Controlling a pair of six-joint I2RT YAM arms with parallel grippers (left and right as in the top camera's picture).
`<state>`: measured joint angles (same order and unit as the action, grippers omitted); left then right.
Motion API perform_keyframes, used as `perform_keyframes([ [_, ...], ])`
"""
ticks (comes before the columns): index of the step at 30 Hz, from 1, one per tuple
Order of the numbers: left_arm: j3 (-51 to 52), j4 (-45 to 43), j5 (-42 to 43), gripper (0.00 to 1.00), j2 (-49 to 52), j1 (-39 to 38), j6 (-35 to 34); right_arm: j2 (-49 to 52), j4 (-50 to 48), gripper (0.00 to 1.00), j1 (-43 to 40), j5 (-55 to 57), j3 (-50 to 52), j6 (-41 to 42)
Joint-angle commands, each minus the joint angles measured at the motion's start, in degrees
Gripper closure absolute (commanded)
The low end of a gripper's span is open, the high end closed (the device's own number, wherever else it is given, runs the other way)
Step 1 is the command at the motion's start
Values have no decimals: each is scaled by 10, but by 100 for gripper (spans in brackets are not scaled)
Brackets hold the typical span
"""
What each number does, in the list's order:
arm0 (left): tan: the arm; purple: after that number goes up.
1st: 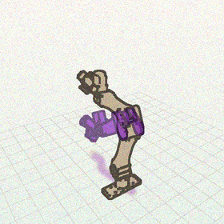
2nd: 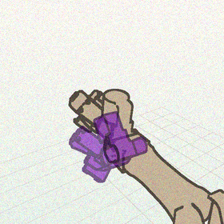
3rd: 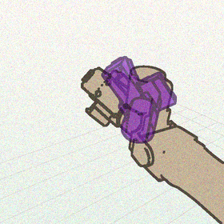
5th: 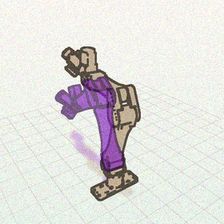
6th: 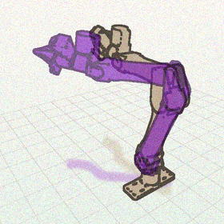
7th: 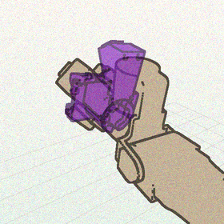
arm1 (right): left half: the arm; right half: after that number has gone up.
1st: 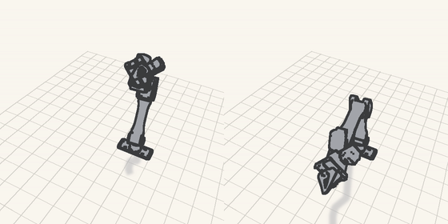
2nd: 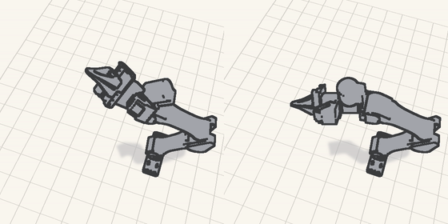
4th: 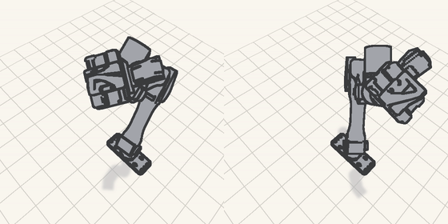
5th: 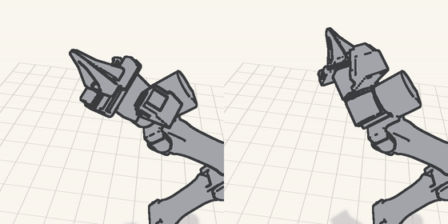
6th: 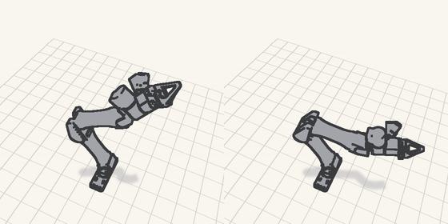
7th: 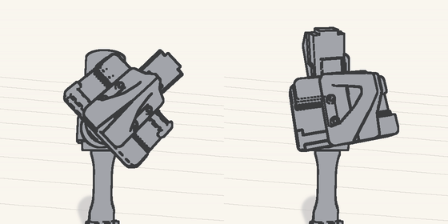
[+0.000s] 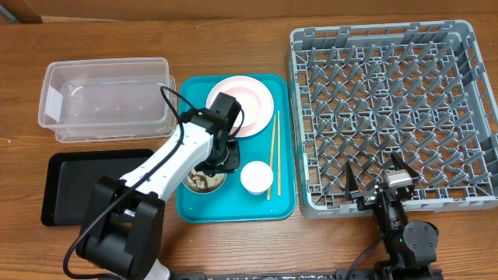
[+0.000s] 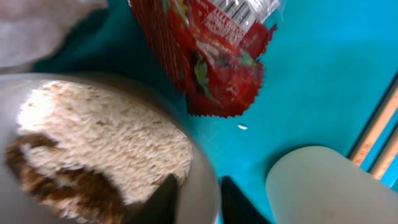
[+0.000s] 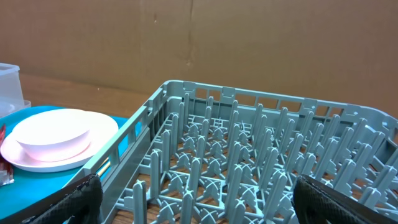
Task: Sort waste into correct bins and load items into the dishwasher
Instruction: 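Lower the left gripper and grasp the rim of the white bowl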
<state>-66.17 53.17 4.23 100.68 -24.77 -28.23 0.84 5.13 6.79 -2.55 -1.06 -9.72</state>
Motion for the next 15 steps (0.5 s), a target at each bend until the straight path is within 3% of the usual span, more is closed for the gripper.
perform_keyframes([
  [1,9,-7,3,80,-3,-4,-7,-7,-5,0,3,1,6,-2],
  [15,16,-10,2,80,-3,-5,-7,-7,-5,0,3,1,6,-2],
])
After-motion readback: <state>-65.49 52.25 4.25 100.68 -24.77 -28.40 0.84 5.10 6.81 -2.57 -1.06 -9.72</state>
